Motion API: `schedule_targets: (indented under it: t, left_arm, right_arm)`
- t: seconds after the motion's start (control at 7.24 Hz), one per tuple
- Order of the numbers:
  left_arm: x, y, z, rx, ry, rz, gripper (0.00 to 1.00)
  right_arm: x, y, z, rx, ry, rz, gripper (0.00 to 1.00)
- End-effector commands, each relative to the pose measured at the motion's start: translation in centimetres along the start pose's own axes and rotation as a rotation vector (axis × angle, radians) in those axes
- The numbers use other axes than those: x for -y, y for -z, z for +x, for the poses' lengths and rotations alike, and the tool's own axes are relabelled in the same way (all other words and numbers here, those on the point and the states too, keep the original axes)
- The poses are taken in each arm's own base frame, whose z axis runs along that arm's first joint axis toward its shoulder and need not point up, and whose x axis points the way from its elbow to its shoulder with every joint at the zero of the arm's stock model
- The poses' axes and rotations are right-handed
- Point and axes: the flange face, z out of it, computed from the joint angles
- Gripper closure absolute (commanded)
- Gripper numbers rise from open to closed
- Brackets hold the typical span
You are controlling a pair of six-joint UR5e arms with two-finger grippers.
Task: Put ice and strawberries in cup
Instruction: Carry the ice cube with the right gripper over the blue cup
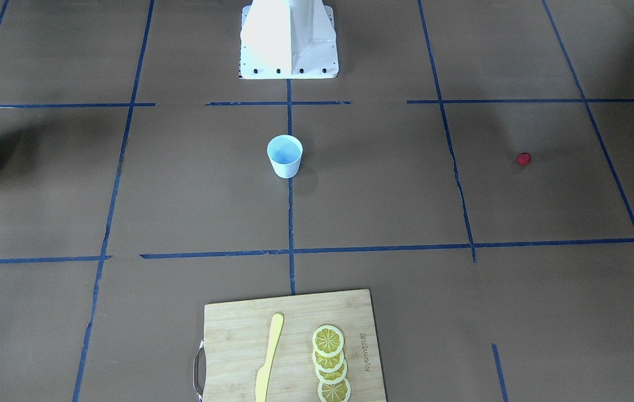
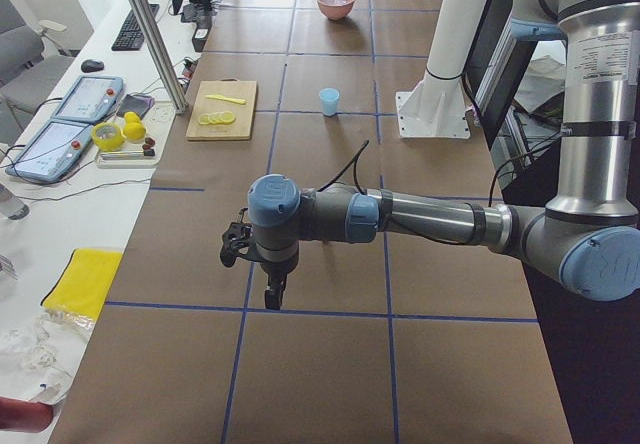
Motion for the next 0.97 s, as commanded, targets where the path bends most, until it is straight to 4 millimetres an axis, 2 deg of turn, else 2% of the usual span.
schedule_targets:
  t: [0.0, 0.14, 0.28, 0.41, 0.55, 0.69, 0.83]
  left_arm:
    - [0.0, -0.2, -0.2, -0.002, 0.004, -0.004, 0.00]
    - [0.0, -0.3, -0.3, -0.002, 0.006, -0.006, 0.00]
    - [0.0, -0.4, -0.4, -0.003, 0.007, -0.007, 0.00]
    - [0.0, -0.4, -0.4, -0.003, 0.007, -0.007, 0.00]
    - [0.0, -0.4, -0.4, -0.003, 0.007, -0.007, 0.00]
    - [0.0, -0.4, -0.4, -0.003, 0.008, -0.008, 0.00]
    - [0.0, -0.5, -0.5, -0.001, 0.011, -0.009, 0.00]
  right_arm:
    - [3.7, -2.5, -12.9, 0.001, -0.079, 0.004, 1.00]
    - [3.6, -5.0, -18.2, -0.010, -0.110, -0.009, 1.00]
    - [3.9, -7.8, -25.0, -0.020, -0.140, -0.009, 1.00]
    - [3.2, -10.5, -33.2, -0.022, -0.220, -0.028, 1.00]
    - [3.0, -11.2, -39.1, -0.051, -0.223, -0.019, 1.00]
    - [1.6, -12.5, -43.7, -0.061, -0.218, -0.031, 1.00]
    - [0.8, -13.2, -46.4, -0.057, -0.212, -0.026, 1.00]
